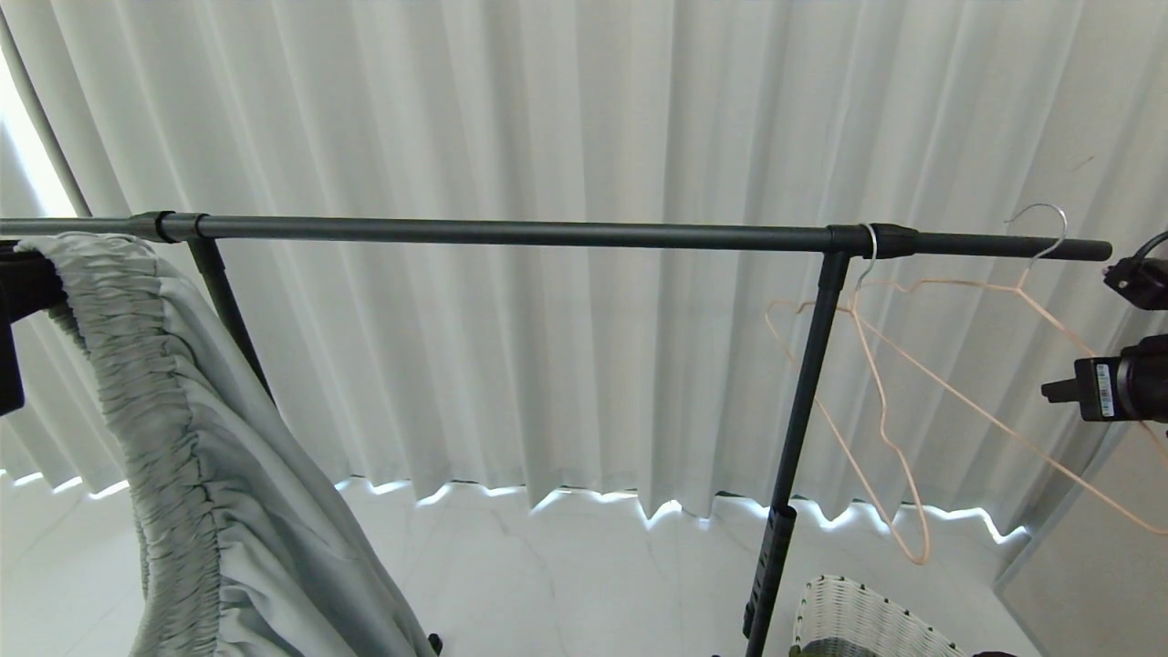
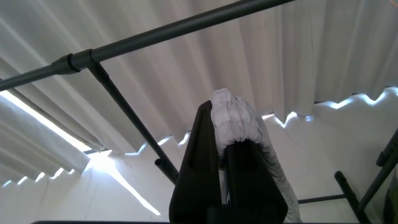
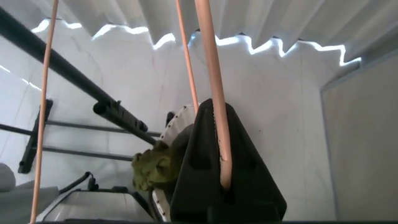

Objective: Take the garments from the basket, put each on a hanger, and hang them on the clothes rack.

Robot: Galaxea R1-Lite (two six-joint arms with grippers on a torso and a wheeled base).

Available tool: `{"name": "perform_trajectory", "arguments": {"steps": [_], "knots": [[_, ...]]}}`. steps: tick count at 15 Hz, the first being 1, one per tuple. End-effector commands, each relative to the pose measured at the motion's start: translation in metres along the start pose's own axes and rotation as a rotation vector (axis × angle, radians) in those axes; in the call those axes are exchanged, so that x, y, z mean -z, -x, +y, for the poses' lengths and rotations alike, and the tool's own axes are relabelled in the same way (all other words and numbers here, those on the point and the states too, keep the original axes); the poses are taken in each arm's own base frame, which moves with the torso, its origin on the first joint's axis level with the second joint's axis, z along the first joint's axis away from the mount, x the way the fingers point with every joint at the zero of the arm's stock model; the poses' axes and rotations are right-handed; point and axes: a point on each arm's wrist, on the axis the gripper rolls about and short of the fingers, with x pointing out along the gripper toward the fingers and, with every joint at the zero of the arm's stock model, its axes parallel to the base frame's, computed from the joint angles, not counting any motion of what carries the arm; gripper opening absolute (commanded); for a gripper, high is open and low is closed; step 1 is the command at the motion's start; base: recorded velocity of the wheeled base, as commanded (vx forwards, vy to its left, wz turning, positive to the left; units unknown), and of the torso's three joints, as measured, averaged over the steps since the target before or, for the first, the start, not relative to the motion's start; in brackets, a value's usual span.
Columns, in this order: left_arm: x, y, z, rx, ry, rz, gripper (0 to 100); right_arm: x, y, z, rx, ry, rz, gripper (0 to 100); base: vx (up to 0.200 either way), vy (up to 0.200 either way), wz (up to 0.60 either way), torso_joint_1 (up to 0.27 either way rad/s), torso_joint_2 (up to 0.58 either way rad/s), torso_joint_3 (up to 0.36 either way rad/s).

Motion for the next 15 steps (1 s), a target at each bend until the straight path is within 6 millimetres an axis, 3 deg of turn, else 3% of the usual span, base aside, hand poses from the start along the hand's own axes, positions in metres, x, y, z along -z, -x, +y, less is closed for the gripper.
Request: {"name": "perform_trajectory", "arguments": {"steps": [1, 5, 15], "knots": [[0.001, -0.001, 0.0, 0.001, -0.002, 0.004, 0, 0.003, 0.016, 0.004, 0.005, 0.006, -0.023, 0, 0.0, 0.0, 0.0, 0.0, 0.0, 0.0], [0.001, -0.006, -0.003, 0.003, -0.011, 0.02, 0, 0.019, 0.046, 0.01, 0.128, 0.006, -0.02, 0, 0.0, 0.0, 0.0, 0.0, 0.0, 0.0], [0.004, -0.022, -0.01, 0.016, -0.029, 0.069, 0, 0.048, 0.079, 0.019, 0.202, 0.013, -0.03, 0, -0.2, 0.0, 0.0, 0.0, 0.0, 0.004]]}}
